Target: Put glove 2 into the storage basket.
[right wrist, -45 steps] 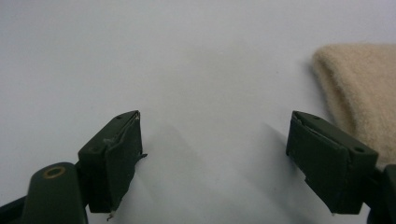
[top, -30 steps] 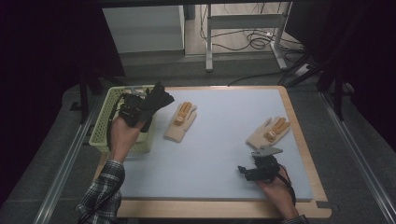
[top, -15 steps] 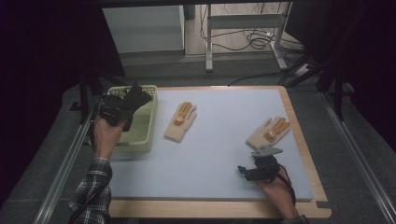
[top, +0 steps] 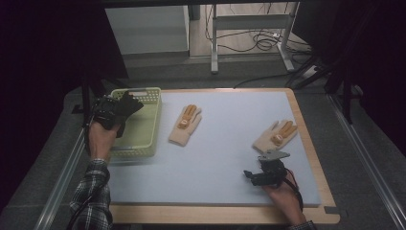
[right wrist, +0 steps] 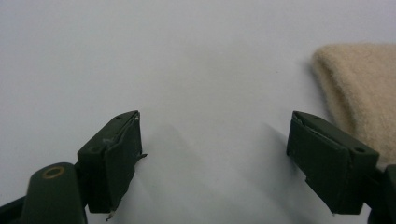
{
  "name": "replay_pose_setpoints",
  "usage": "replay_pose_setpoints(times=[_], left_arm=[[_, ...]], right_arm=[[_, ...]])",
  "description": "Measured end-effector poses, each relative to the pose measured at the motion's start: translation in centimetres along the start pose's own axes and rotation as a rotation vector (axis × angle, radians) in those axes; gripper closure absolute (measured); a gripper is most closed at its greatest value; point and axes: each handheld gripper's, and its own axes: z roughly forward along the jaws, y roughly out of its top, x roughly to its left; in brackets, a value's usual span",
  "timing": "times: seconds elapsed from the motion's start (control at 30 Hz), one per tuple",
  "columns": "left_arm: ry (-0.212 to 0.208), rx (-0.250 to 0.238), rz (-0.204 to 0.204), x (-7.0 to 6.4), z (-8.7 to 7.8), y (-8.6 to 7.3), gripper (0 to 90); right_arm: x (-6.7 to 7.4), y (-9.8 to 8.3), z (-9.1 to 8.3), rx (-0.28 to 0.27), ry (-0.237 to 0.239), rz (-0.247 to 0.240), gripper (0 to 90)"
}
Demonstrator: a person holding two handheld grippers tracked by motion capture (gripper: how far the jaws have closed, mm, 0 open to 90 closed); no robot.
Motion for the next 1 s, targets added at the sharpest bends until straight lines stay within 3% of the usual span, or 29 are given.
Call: replay_pose_setpoints(times=[0.27, 0.6, 0.63, 0.67, 0.7, 0.77, 0.87, 1.0], left_arm=[[0.037, 0.082, -0.018, 0.9, 2.1, 0.2, 61.6], [0.028, 0.121, -0.001, 0.9, 4.2, 1.0, 58.5], [0.033, 0.157, 0.009, 1.0, 4.7, 1.0, 51.3], [0.033, 0.157, 0.009, 1.0, 4.7, 1.0, 47.5], [0.042, 0.179, 0.032, 1.0, 4.9, 0.9, 47.5], [0.060, 0.205, 0.051, 1.0, 5.2, 0.6, 32.9], [0.033, 0.184, 0.038, 1.2, 4.9, 0.5, 28.5], [0.005, 0.173, 0.033, 1.3, 4.2, 0.4, 13.8]], right_arm=[[0.0, 0.0, 0.0, 0.000, 0.000, -0.001, 17.8], [0.0, 0.0, 0.0, 0.000, 0.000, -0.001, 17.8], [0.0, 0.0, 0.0, -0.001, 0.001, 0.001, 17.8], [0.0, 0.0, 0.0, -0.001, 0.001, 0.001, 17.8], [0.0, 0.0, 0.0, -0.001, 0.001, 0.001, 17.8], [0.0, 0.0, 0.0, -0.001, 0.001, 0.001, 17.8], [0.0, 0.0, 0.0, -0.001, 0.001, 0.001, 17.8], [0.0, 0.0, 0.0, 0.000, 0.001, 0.001, 17.8]])
